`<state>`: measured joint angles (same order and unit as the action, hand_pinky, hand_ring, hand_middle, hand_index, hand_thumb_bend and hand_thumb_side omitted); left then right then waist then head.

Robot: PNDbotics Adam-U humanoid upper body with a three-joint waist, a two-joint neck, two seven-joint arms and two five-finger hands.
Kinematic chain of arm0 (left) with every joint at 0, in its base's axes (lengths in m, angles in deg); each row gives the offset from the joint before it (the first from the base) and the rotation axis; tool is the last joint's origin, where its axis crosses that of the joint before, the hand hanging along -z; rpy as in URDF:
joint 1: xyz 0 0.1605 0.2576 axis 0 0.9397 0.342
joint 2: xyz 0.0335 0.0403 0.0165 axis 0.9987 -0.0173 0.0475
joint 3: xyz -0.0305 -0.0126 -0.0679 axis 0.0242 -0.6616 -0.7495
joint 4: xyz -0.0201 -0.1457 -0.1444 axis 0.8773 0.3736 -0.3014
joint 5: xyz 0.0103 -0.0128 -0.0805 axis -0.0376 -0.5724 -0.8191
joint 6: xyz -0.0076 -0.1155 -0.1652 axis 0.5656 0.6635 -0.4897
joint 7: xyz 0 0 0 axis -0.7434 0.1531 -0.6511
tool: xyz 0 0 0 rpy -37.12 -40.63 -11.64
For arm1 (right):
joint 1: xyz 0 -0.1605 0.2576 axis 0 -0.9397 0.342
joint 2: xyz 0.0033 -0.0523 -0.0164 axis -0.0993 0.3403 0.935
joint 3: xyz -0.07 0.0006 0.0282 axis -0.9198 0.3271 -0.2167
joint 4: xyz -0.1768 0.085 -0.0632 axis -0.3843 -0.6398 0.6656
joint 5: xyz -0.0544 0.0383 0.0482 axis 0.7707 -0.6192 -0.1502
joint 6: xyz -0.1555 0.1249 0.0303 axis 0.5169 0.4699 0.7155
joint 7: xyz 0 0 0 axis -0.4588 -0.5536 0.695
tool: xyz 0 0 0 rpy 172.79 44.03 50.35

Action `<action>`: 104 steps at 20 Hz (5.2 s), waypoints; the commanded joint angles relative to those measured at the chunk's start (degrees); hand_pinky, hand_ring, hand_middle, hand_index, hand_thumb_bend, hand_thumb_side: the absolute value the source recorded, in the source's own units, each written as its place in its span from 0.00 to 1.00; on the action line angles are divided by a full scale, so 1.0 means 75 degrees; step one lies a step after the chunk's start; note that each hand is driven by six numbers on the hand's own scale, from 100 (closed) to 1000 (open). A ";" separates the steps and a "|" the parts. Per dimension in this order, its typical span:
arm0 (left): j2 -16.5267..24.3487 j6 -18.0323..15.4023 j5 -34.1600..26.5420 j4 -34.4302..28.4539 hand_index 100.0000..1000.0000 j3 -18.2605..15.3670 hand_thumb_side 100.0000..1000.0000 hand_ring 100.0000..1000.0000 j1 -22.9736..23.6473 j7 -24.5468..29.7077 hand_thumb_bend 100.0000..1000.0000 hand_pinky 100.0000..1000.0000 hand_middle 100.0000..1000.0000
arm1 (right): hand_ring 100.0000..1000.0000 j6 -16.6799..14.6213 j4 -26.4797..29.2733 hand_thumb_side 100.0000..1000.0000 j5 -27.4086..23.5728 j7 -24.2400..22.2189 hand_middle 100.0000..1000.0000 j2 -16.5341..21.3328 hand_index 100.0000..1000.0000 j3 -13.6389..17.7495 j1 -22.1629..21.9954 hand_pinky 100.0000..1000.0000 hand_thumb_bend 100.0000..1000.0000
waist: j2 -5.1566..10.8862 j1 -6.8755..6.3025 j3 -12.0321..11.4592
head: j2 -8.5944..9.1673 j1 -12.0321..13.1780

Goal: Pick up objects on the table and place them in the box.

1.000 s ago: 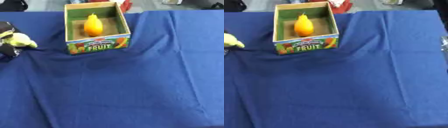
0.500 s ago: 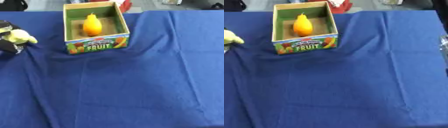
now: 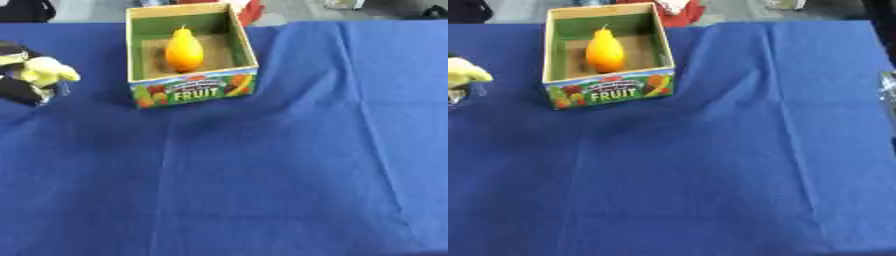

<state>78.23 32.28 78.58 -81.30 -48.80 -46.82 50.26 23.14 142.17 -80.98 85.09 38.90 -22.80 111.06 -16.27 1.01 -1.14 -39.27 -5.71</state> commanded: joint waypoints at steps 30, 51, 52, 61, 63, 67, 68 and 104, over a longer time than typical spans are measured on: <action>-0.0794 0.0242 0.1037 -0.1327 0.44 0.0256 0.19 0.48 -0.1814 -0.3769 0.00 0.04 0.33 | 0.76 -0.1340 0.0122 1.00 -0.0864 0.0714 0.62 0.0333 0.88 -0.0109 0.0524 0.64 0.00 | -0.0436 -0.0308 0.0616 | 0.0681 0.0613; -0.2025 -0.0568 0.2598 0.1902 0.70 0.0056 0.14 0.74 -0.2952 -0.5273 0.00 0.32 0.62 | 0.76 -0.1373 0.0122 1.00 -0.1017 0.0713 0.61 0.0212 0.87 -0.0264 0.0981 0.64 0.00 | -0.0876 -0.0520 0.1323 | 0.1104 0.1314; -0.2032 -0.0575 0.2731 0.1978 0.76 0.0057 0.13 0.77 -0.2963 -0.5190 0.00 0.36 0.66 | 0.76 -0.1366 0.0122 1.00 -0.1016 0.0706 0.61 0.0210 0.87 -0.0268 0.0980 0.64 0.00 | -0.0882 -0.0526 0.1325 | 0.1098 0.1309; -0.1998 -0.0627 0.3614 0.2076 1.00 0.0068 1.00 0.99 -0.2916 -0.3798 0.92 0.67 0.91 | 0.76 -0.1339 0.0122 1.00 -0.1018 0.0730 0.61 0.0187 0.87 -0.0246 0.0930 0.64 0.00 | -0.0823 -0.0512 0.1309 | 0.0955 0.1213; -0.1965 -0.0535 0.3801 0.2002 1.00 0.0051 1.00 1.00 -0.2898 -0.3574 0.96 0.70 0.93 | 0.76 -0.1342 0.0122 1.00 -0.1024 0.0747 0.61 0.0183 0.87 -0.0238 0.0916 0.64 0.00 | -0.0798 -0.0494 0.1300 | 0.0937 0.1195; -0.1932 -0.0312 0.3926 0.1882 1.00 -0.0011 1.00 1.00 -0.2862 -0.3484 1.00 0.77 0.96 | 0.76 -0.1333 0.0122 1.00 -0.1037 0.0792 0.61 0.0170 0.87 -0.0221 0.0884 0.64 0.00 | -0.0740 -0.0452 0.1282 | 0.0898 0.1201; -0.1922 -0.0275 0.3913 0.1861 1.00 -0.0018 1.00 1.00 -0.2854 -0.3497 1.00 0.77 0.96 | 0.76 -0.1330 0.0122 1.00 -0.1043 0.0805 0.61 0.0165 0.87 -0.0218 0.0876 0.64 0.00 | -0.0724 -0.0442 0.1276 | 0.0885 0.1207; -0.0927 0.1819 -0.2870 -0.5419 0.84 -0.1484 0.76 0.68 0.1643 -0.9625 0.12 0.28 0.57 | 0.76 -0.1240 0.0122 1.00 -0.1210 0.1453 0.61 -0.0299 0.86 0.0055 0.0451 0.64 0.00 | 0.0067 0.0038 0.0115 | 0.0308 0.0295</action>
